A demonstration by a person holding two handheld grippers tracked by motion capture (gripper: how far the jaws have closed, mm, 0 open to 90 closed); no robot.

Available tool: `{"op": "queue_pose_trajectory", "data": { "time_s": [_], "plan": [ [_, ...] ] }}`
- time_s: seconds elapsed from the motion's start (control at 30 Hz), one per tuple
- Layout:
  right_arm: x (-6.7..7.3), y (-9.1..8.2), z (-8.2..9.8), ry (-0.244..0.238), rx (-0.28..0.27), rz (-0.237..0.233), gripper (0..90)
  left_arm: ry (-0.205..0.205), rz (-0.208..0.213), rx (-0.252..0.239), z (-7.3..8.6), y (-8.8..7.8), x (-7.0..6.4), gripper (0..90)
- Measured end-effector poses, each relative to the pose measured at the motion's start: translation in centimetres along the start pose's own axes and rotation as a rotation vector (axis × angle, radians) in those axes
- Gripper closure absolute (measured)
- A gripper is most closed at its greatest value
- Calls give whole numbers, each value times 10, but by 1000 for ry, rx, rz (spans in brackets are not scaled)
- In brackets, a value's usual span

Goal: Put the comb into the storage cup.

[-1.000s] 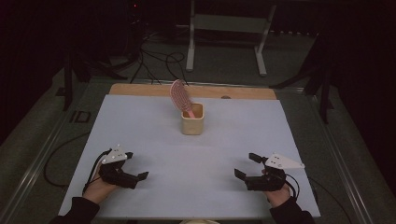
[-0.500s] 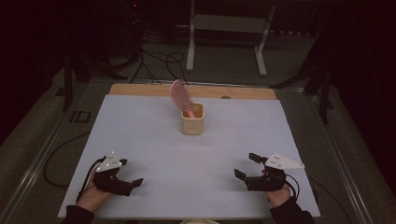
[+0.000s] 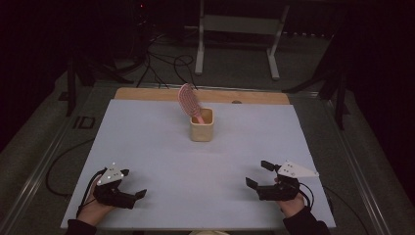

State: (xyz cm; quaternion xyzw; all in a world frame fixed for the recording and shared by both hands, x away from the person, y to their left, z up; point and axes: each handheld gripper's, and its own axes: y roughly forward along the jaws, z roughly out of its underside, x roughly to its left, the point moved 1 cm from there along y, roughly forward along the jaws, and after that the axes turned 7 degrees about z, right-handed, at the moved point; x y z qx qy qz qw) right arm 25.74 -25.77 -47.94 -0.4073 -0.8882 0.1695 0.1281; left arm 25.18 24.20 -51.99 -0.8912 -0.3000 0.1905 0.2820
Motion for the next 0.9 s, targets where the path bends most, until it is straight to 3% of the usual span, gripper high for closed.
{"op": "queue_pose_trajectory", "data": {
  "time_s": [0.9],
  "plan": [
    [-1,3,2,1,7,-9,112,-10,6,-17,-1,-2,-3,2]
  ]
}}
